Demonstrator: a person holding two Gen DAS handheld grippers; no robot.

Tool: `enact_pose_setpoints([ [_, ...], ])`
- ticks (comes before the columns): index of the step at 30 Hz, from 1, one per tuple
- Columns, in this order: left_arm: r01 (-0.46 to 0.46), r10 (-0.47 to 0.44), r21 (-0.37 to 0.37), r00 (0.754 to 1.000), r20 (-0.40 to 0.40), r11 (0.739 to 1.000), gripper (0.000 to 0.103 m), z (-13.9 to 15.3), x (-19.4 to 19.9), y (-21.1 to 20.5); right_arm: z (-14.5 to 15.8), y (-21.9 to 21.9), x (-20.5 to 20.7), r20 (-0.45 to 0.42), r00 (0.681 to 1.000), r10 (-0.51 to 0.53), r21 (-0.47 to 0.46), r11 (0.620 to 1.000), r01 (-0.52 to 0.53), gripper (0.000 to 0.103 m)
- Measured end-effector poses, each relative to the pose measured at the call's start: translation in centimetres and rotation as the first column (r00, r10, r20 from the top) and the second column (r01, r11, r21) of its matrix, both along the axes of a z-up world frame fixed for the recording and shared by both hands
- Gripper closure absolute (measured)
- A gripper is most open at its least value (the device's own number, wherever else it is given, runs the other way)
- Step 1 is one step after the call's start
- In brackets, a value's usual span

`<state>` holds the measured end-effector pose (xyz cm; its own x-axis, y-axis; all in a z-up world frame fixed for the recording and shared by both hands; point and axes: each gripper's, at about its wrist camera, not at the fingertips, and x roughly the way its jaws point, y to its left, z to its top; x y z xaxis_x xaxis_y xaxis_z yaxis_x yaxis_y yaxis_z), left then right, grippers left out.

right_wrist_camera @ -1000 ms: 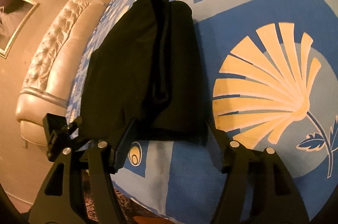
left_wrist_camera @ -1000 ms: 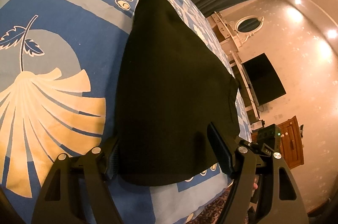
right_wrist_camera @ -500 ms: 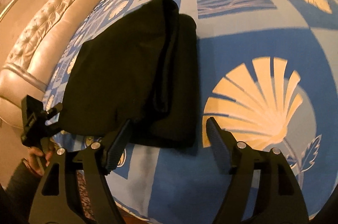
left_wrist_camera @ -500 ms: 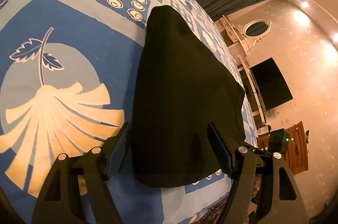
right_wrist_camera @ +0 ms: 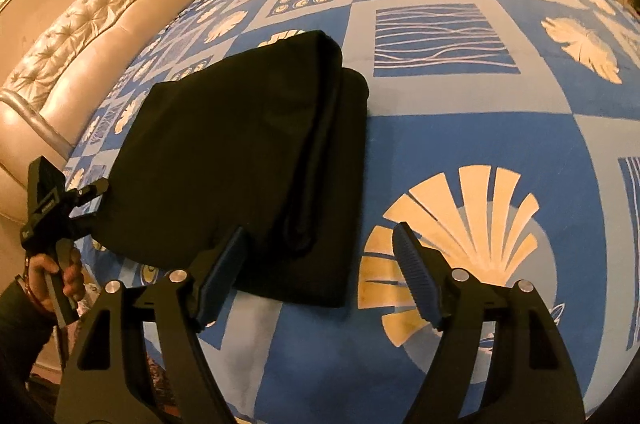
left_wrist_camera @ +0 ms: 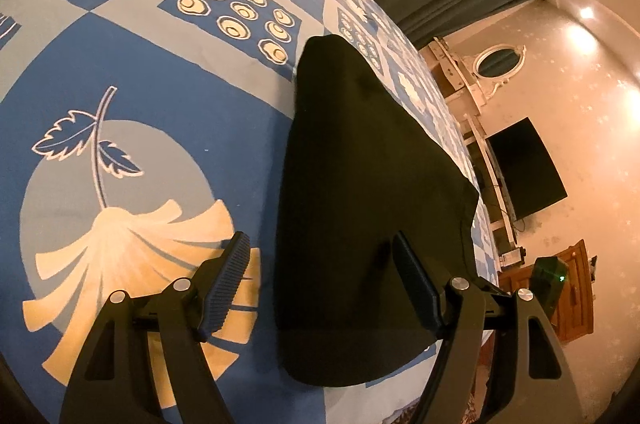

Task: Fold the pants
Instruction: 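Open both grippers and release the folded trousers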

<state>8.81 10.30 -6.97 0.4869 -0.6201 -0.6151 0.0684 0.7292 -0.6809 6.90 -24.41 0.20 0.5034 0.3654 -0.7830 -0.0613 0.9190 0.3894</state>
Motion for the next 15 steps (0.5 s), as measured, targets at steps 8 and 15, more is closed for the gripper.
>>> enact_pose_setpoints([
  [8, -0.010, 0.000, 0.139, 0.997, 0.075, 0.990, 0.029, 1.5, -2.2, -1.8, 0.8, 0.5, -0.5, 0.017, 1.000, -0.020, -0.058, 0.998, 0.021, 0.026],
  [15, -0.144, 0.081, 0.326, 0.977, 0.199, 0.934, 0.020, 4.0, -5.7, -3.4, 1.9, 0.9, -1.9, 0.043, 0.997, -0.061, -0.078, 0.995, 0.065, 0.020],
])
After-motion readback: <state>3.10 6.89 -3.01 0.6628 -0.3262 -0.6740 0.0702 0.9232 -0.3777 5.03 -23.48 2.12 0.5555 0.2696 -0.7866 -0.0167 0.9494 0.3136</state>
